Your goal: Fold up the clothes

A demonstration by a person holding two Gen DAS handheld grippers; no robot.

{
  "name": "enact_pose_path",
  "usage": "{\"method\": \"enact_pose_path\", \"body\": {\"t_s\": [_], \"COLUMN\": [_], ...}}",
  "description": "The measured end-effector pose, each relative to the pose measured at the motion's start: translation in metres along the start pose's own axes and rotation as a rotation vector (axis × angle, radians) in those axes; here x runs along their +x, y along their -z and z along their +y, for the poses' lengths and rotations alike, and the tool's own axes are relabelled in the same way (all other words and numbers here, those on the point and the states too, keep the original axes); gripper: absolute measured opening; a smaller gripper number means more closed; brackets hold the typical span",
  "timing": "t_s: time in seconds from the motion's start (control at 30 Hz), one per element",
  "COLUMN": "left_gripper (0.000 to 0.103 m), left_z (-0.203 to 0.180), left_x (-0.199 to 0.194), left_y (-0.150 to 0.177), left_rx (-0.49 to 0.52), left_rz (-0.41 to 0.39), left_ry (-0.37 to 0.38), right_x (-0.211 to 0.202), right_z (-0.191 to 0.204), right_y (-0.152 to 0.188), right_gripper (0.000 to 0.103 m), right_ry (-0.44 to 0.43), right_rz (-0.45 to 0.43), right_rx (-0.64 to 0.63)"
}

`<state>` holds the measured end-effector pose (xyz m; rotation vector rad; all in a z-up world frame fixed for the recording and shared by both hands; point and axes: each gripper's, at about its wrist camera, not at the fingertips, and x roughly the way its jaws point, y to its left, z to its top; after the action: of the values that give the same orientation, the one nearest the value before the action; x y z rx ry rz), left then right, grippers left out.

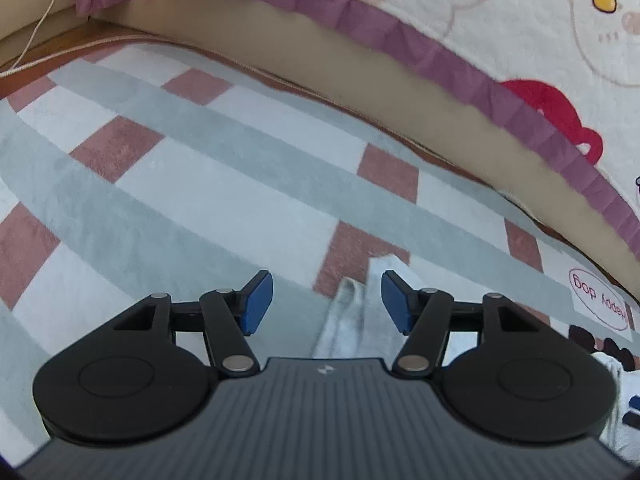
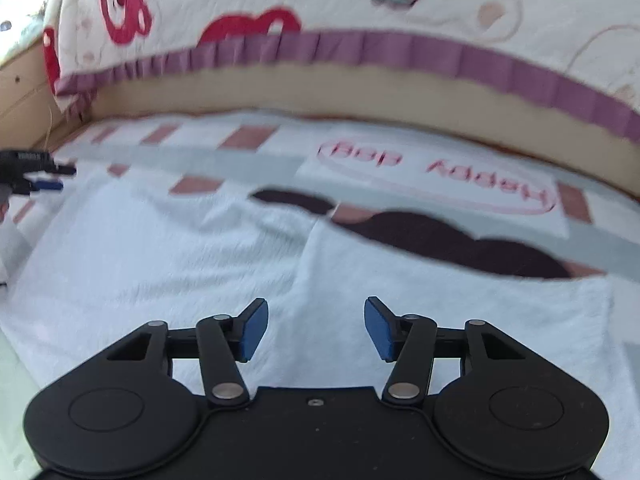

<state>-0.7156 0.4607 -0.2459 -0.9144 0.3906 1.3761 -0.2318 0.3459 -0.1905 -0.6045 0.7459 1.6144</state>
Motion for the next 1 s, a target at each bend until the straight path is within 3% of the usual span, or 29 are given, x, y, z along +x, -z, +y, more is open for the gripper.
{"method": "enact_pose_path", "body": {"t_s": [0.13,0.23,0.3,0.33,0.4,0.5,0.57,0.63,0.7,0.77,0.8,0.83,0.9,1.0], "left_gripper": [0.064,0.074,0.073,0.059,0.012,0.007,0.000,0.000,0.004,0.007,0.017,0.039,0.058,0.060], "left_z": [-0.008,-0.027,-0.037,-0.042,-0.053,-0.069,-0.078,-0.074,-0.063,-0.046,-0.040,-0.036,-0.028,-0.022], "left_x": [0.017,0.029,0.034,0.036,0.036,0.009,-0.007,-0.003,0.002,-0.004,-0.008,-0.014,-0.027,-0.047], "left_y": [0.003,0.006,0.009,0.010,0.009,0.003,0.001,-0.002,-0.004,-0.002,0.001,0.004,0.012,0.036], "left_rx": [0.032,0.134,0.194,0.226,0.297,0.330,0.357,0.385,0.359,0.210,0.149,0.099,-0.003,-0.091], "left_rz": [0.050,0.049,0.016,0.007,-0.002,-0.086,-0.210,-0.210,-0.163,-0.088,-0.058,-0.035,0.010,0.064], "left_ry": [0.083,0.074,0.044,0.022,-0.029,-0.125,-0.249,-0.319,-0.318,-0.254,-0.240,-0.238,-0.235,-0.171], "right_x": [0.005,0.002,0.002,0.001,0.000,-0.001,0.000,0.001,0.002,0.002,0.001,-0.003,-0.019,-0.038], "right_z": [0.006,0.008,0.011,0.012,0.014,0.016,0.017,0.020,0.025,0.031,0.034,0.039,0.048,0.079], "right_y": [0.015,0.022,0.025,0.026,0.027,0.028,0.029,0.030,0.030,0.030,0.029,0.028,0.028,0.027], "right_gripper": [0.062,0.065,0.066,0.067,0.067,0.068,0.072,0.076,0.078,0.079,0.079,0.078,0.078,0.078], "right_ry": [-0.005,-0.010,-0.012,-0.011,-0.007,-0.003,-0.006,-0.005,0.004,0.028,0.039,0.043,-0.037,-0.197], "right_rz": [0.030,0.031,0.035,0.037,0.040,0.039,0.037,0.036,0.039,0.055,0.068,0.074,0.024,-0.029], "right_rx": [0.032,0.044,0.035,0.023,0.002,-0.012,-0.012,-0.025,-0.047,-0.073,-0.079,-0.073,-0.041,-0.109]}}
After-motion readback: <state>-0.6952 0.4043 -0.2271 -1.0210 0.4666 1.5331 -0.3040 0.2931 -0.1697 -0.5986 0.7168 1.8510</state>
